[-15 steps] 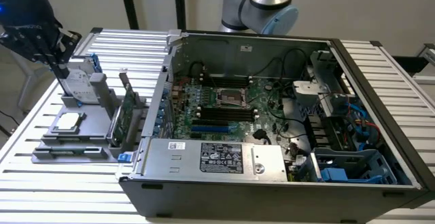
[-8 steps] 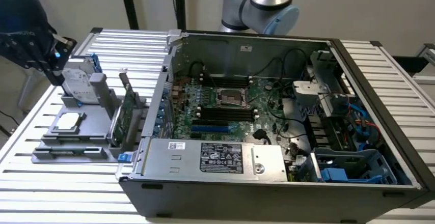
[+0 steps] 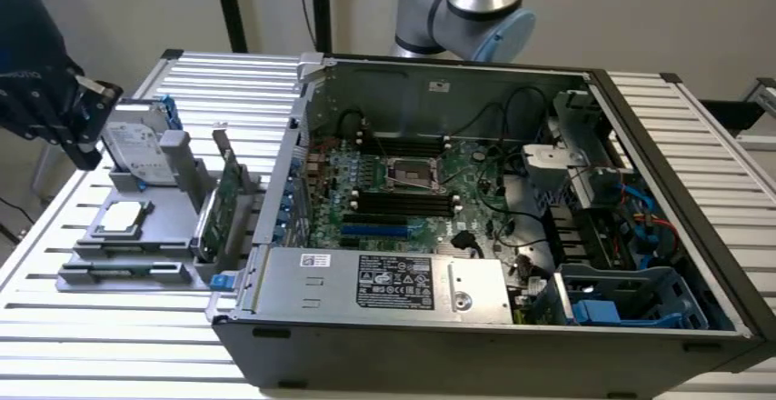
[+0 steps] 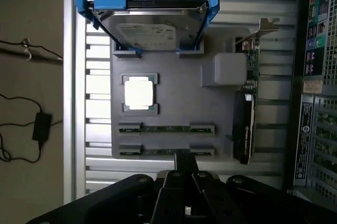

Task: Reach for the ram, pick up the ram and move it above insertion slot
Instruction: 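Reach for the ram, then pick up the ram and move it above insertion slot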

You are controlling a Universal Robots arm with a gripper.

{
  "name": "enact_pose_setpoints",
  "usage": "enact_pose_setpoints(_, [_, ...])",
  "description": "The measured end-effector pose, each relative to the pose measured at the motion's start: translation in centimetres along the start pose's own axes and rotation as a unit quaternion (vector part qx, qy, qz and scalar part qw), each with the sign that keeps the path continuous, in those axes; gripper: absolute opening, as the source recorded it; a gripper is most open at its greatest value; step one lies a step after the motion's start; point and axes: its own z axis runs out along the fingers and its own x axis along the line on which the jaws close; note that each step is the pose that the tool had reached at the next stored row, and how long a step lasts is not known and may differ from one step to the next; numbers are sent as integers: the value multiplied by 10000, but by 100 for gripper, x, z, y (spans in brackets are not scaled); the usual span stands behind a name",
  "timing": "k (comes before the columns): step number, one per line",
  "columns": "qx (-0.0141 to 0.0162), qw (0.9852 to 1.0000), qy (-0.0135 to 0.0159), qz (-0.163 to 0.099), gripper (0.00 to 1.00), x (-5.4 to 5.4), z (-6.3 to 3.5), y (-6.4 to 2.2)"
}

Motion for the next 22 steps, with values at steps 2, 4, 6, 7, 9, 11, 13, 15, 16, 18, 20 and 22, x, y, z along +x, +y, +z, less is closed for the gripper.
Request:
enact_pose_setpoints(2, [9, 10000, -1, -1, 11, 20, -5, -47])
enact_pose_setpoints(4, [12, 10000, -3, -5, 11, 47, -10, -74])
enact_pose_setpoints(6, [12, 10000, -12, -54, 11, 79, -11, -82])
enact_pose_setpoints(7, [12, 9999, -14, -105, 11, 87, -11, -82])
enact_pose_setpoints(9, [13, 9997, -13, -256, 11, 92, -12, -82])
enact_pose_setpoints(11, [12, 9990, -10, -438, 11, 95, -12, -81])
enact_pose_setpoints(13, [12, 9981, -6, -617, 11, 96, -12, -82])
enact_pose_setpoints(15, [12, 9968, -3, -802, 11, 96, -12, -82])
enact_pose_setpoints(16, [12, 9960, -1, -891, 11, 97, -12, -82])
enact_pose_setpoints(18, [12, 9942, 2, -1073, 11, 96, -11, -82])
enact_pose_setpoints(20, [12, 9921, 6, -1252, 11, 96, -12, -82])
enact_pose_setpoints(22, [12, 9897, 8, -1433, 11, 96, -12, -82])
